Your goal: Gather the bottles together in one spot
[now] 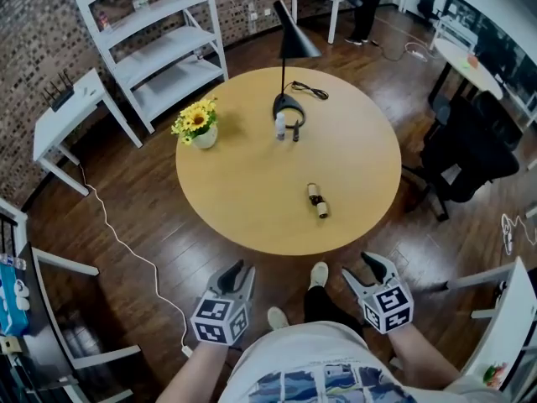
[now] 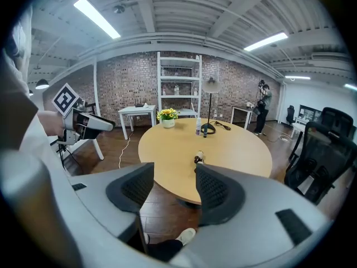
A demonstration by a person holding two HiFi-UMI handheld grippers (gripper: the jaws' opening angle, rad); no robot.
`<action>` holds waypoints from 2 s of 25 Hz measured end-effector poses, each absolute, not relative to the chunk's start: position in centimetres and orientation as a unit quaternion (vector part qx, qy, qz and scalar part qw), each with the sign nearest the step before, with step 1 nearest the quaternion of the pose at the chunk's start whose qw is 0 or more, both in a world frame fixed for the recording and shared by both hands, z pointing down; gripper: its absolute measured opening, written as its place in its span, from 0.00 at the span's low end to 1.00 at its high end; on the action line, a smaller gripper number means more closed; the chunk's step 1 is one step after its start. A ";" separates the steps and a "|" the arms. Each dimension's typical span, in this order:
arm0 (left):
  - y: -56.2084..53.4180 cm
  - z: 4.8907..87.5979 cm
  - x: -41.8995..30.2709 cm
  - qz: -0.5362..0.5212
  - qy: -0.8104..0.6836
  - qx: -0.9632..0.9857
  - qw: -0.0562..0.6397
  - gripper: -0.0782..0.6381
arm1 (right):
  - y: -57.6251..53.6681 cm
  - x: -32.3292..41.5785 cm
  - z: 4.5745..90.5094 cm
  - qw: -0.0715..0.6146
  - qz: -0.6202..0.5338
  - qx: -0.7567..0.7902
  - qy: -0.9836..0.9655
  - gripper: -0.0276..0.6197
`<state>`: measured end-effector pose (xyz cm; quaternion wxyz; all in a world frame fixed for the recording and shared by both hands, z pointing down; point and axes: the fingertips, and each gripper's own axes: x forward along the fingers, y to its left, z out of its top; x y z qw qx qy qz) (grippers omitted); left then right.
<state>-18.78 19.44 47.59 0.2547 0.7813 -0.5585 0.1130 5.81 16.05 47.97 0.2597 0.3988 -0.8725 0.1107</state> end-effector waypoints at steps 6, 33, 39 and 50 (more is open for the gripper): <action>20.1 47.3 -18.0 0.085 -0.543 0.791 0.268 0.23 | 15.4 5.1 48.9 0.272 0.107 0.394 -0.871 0.45; 5.6 48.9 -13.8 0.158 -0.557 0.758 0.300 0.23 | -6.6 1.0 68.3 0.374 0.204 0.304 -0.852 0.29; 1.3 49.4 -11.2 0.168 -0.537 0.766 0.311 0.23 | -7.5 2.7 68.2 0.371 0.224 0.296 -0.851 0.27; -6.2 49.6 -3.9 0.147 -0.468 0.803 0.339 0.23 | -9.6 7.4 58.7 0.241 0.262 0.311 -0.881 0.27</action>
